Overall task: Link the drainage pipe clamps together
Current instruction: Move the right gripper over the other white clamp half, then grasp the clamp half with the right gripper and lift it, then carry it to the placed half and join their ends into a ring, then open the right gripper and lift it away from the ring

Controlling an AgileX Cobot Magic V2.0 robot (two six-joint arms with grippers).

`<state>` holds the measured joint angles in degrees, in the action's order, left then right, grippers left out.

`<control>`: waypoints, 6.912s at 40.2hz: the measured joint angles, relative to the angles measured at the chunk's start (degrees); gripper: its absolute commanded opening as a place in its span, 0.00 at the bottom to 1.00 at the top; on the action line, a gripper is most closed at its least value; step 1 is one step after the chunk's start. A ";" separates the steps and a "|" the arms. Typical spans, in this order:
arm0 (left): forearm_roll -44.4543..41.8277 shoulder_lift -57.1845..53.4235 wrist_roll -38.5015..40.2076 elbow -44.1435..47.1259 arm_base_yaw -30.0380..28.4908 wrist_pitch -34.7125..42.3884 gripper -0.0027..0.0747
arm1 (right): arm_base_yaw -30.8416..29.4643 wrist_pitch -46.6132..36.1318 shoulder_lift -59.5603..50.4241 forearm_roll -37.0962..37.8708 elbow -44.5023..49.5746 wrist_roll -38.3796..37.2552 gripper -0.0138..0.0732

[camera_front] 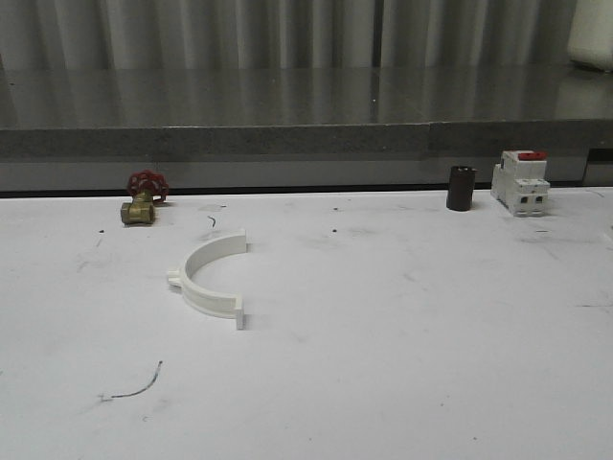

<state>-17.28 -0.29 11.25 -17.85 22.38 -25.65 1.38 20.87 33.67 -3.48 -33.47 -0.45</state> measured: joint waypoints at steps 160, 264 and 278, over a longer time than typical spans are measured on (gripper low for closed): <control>0.00 0.00 0.00 0.09 0.00 0.00 0.01 | 29.50 40.40 94.29 3.98 -72.78 -35.13 0.36; 0.00 0.00 0.00 0.09 0.00 0.00 0.01 | 29.98 39.86 97.70 -0.64 -76.15 -38.07 0.75; 0.00 0.00 0.00 0.09 0.00 0.00 0.01 | 30.21 40.04 96.56 -0.34 -76.15 -38.17 0.76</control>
<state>-17.28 -0.29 11.25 -17.76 22.38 -25.65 31.59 60.91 130.22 -3.82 -109.62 -38.62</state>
